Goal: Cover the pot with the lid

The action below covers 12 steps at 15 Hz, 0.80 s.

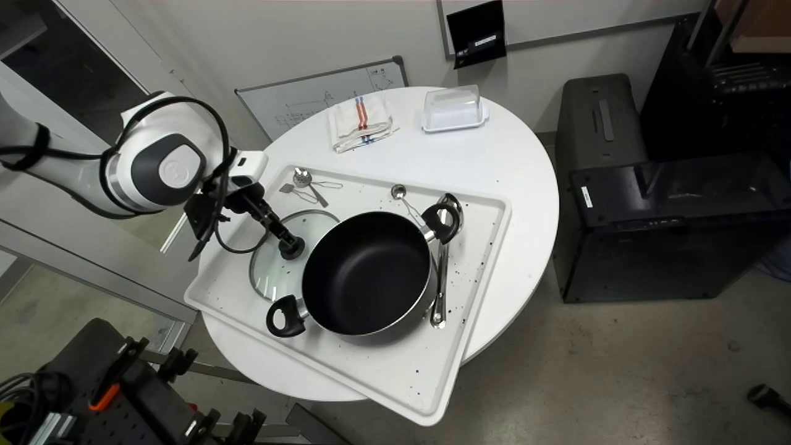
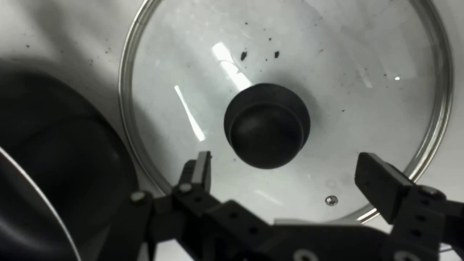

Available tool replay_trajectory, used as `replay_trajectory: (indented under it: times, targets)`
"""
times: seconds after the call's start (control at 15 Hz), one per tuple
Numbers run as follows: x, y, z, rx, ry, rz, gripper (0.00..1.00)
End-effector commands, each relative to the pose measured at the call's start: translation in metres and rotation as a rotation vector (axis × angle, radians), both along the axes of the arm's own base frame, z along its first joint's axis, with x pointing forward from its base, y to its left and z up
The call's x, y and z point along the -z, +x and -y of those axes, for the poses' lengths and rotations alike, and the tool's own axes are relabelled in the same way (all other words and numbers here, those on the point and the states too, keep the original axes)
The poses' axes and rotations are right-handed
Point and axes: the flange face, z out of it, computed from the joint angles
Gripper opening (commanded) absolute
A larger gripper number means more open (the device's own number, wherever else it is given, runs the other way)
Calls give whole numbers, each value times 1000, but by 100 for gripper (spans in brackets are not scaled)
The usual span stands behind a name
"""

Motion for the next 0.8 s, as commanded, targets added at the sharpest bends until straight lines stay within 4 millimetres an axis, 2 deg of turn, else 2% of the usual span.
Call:
replay_trajectory:
  times: [0.0,0.73]
  targets:
    - [13,7,-4,15,6,-6,100]
    - [15,1,2,43,13,-25,100]
